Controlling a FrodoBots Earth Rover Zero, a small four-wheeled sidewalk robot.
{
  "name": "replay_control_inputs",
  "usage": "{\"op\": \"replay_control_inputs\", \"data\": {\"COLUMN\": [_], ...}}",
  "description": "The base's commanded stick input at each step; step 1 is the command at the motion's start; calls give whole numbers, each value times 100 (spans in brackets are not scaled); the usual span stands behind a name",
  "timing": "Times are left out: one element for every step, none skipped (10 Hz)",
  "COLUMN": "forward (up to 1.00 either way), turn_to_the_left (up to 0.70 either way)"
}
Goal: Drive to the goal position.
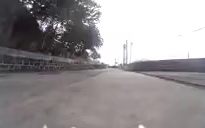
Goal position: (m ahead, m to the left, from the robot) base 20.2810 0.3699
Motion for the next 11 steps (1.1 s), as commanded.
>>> {"op": "replay_control_inputs", "data": {"forward": [70, 70, 70, 70, 70, 70, 70, 70, 70, 70, 70], "turn_to_the_left": [0, 0, 0, 0, 0, 0, 0, 0, 0, 0, 0]}}
